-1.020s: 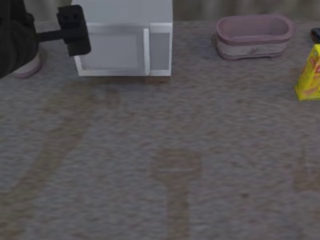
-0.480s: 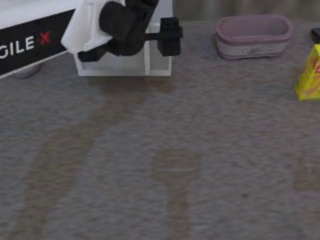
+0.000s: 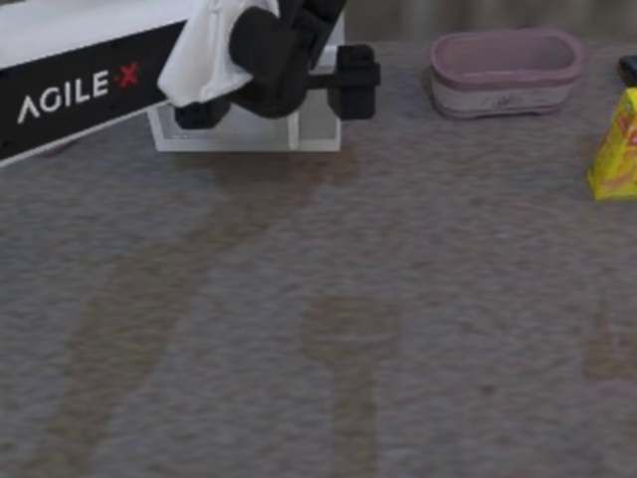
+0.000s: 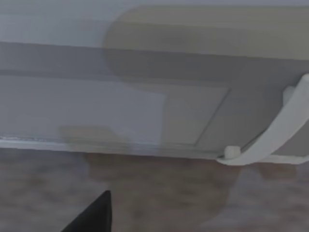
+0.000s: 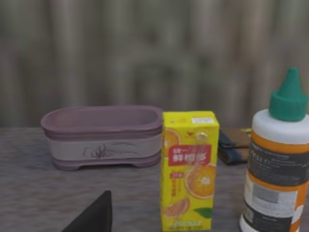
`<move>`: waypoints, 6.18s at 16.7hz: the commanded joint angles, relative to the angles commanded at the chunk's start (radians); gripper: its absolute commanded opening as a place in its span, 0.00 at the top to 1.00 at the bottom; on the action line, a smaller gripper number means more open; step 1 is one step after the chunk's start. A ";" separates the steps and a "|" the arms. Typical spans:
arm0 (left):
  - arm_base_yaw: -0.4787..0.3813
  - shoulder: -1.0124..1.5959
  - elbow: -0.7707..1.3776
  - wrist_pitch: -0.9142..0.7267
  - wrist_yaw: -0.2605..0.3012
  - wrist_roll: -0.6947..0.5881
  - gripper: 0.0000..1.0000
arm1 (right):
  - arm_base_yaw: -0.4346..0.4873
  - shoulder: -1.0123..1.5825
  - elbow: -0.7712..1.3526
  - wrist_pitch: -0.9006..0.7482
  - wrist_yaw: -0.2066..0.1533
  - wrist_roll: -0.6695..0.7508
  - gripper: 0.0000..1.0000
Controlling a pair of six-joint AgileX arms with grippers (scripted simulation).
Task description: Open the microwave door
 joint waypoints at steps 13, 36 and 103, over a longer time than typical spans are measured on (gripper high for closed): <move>0.059 0.219 0.086 0.151 0.039 0.055 0.08 | 0.000 0.000 0.000 0.000 0.000 0.000 0.00; 0.023 0.184 0.020 0.148 0.049 0.049 1.00 | 0.000 0.000 0.000 0.000 0.000 0.000 0.00; 0.032 0.071 -0.154 0.252 0.076 0.101 1.00 | 0.000 0.000 0.000 0.000 0.000 0.000 0.00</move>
